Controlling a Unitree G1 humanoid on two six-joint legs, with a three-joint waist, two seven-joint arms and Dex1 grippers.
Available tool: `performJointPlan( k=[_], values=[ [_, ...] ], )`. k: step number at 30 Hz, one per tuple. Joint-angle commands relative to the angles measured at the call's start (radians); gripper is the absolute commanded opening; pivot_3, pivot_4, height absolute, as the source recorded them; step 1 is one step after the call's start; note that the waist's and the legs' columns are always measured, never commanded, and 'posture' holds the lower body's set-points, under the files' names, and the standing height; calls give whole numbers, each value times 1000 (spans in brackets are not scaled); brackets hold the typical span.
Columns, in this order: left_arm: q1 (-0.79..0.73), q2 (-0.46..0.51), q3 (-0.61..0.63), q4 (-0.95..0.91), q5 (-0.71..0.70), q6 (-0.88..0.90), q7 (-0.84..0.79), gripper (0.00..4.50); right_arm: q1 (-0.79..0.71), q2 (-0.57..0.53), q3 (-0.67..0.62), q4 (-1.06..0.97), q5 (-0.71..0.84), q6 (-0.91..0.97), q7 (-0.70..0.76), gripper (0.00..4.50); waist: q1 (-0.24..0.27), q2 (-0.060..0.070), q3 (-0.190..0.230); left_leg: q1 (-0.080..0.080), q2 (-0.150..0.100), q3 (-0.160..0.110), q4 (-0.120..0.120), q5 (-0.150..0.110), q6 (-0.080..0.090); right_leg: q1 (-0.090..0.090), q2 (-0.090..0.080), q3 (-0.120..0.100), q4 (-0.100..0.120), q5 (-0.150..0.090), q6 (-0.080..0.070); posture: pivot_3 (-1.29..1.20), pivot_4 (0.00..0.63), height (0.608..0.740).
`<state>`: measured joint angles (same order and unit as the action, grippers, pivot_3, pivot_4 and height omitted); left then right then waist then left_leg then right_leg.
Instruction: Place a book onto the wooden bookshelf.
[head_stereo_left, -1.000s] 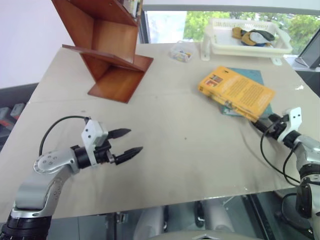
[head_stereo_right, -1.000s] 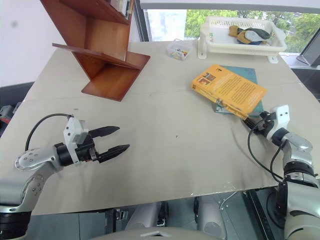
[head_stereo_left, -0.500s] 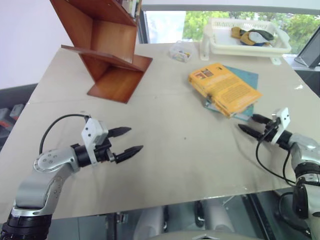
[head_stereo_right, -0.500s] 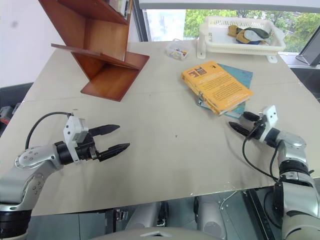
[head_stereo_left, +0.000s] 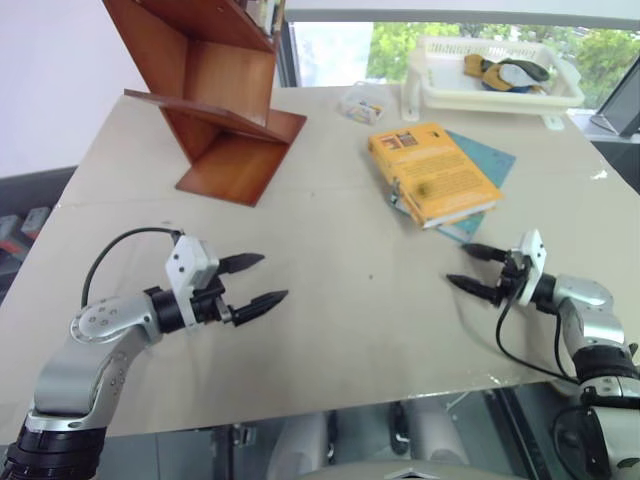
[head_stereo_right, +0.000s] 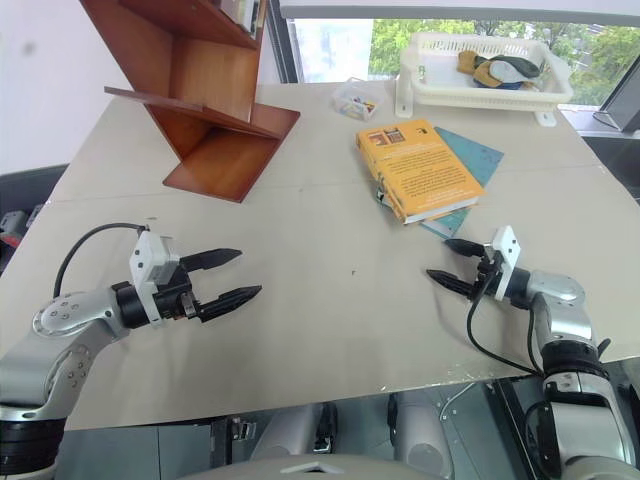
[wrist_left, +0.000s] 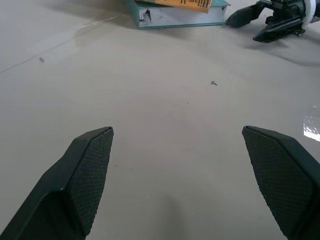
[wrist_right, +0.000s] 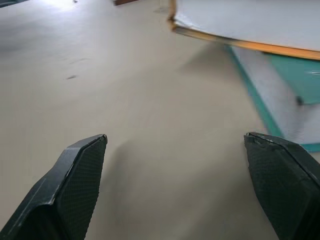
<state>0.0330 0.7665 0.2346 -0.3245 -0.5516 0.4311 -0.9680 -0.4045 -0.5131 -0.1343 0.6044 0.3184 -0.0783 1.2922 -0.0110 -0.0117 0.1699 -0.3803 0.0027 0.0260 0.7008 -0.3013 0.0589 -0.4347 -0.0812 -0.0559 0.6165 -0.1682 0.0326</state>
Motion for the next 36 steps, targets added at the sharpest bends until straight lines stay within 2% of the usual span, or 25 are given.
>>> performJointPlan(
  k=[1, 6, 11, 13, 17, 22, 29, 36],
  values=[
    [-12, 2, 9, -18, -2, -17, 1, 4420, 19, -8, -1, -68, 25, 31, -3, 4500, 1, 0, 0, 0, 0, 0, 0, 0, 0, 0, 0, 0, 0, 0, 0, 0, 150, 707],
    [-12, 0, 7, -17, -1, -19, 2, 4420, 47, 12, 4, -161, 9, 103, -120, 4500, 1, 0, 0, 0, 0, 0, 0, 0, 0, 0, 0, -1, 0, 0, 0, 0, 150, 707],
    [-14, -2, 5, -18, 1, -19, 6, 4420, 87, 70, 16, -271, -25, 157, -306, 4500, 0, 0, 0, -1, 0, 0, 0, 0, -1, -2, 0, 0, 0, 0, 0, 0, 150, 707],
    [-15, -2, 5, -19, -1, -17, 6, 4420, 110, 70, 34, -332, -27, 184, -322, 4500, 1, 0, 0, -1, 0, 0, 0, 0, -1, -2, 0, 0, 1, 0, 0, 0, 150, 707],
    [-27, -1, -1, -12, 1, -16, 4, 4420, 163, 126, 68, -547, 82, 350, -352, 4500, 3, 0, 0, -3, 0, -1, 0, 0, -1, -4, 0, -1, 1, 0, 0, 0, 150, 707],
    [-43, -2, -11, -9, 5, -15, 2, 4420, 163, 157, 81, -546, 49, 367, -443, 4500, 4, 0, 0, -4, 0, 0, 0, 0, -1, -4, 0, -1, 1, 0, 0, 0, 150, 707],
    [-81, -21, -56, 1, 21, -22, 1, 4420, 182, 160, 73, -567, 83, 344, -434, 4500, 7, 0, 0, -4, -1, -1, 0, 0, -1, -5, 1, -1, 1, 0, 0, 0, 150, 707],
    [-246, -101, -188, 115, 90, -63, 2, 4420, 234, 98, 15, -621, 172, 359, -363, 4500, 22, 0, 0, -4, -1, 0, 0, 0, -1, -4, 2, -1, 1, 1, 3, 0, 150, 707]
  ],
)
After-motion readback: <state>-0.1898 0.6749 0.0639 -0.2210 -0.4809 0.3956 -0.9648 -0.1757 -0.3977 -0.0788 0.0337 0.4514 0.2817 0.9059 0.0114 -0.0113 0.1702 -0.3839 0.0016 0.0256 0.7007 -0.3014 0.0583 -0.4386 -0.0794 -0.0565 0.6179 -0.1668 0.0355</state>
